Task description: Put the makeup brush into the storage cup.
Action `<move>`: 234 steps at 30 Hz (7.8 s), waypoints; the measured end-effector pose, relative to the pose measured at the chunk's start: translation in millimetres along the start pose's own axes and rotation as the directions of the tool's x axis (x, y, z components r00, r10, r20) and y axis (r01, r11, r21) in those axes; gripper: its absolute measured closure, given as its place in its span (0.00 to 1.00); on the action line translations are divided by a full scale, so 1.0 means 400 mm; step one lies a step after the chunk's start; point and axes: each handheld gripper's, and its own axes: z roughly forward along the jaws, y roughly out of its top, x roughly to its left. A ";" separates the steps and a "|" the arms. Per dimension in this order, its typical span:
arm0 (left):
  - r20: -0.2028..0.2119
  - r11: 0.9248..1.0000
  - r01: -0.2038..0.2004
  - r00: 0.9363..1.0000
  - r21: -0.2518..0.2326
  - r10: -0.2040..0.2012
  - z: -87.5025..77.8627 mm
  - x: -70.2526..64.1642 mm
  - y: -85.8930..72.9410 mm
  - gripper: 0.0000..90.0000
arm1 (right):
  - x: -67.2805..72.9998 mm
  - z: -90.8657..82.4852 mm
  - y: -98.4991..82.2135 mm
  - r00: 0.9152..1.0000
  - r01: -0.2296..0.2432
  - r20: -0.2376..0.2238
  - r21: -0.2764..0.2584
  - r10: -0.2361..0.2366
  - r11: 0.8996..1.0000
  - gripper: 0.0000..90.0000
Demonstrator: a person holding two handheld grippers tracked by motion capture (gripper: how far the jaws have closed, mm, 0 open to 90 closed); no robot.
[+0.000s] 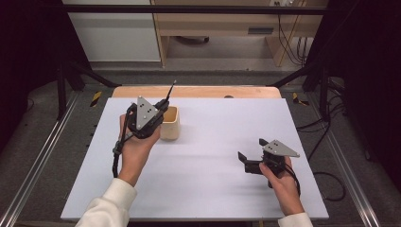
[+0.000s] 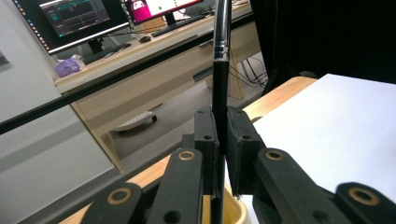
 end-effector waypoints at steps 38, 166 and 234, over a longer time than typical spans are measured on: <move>-0.071 0.964 0.237 0.967 -0.118 -0.246 0.073 0.064 0.001 0.93 | -0.011 -0.002 -0.012 1.000 -0.014 -0.004 -0.006 0.014 1.000 0.05; -0.072 0.939 0.337 0.937 -0.074 -0.342 0.129 0.022 -0.216 0.86 | 0.010 -0.038 -0.031 0.997 0.078 -0.018 -0.132 -0.081 0.988 0.06; 0.194 0.967 0.252 0.950 -0.020 -0.244 0.013 -0.063 -0.176 0.06 | 0.010 -0.040 -0.030 0.999 0.047 -0.012 -0.141 -0.049 0.989 0.04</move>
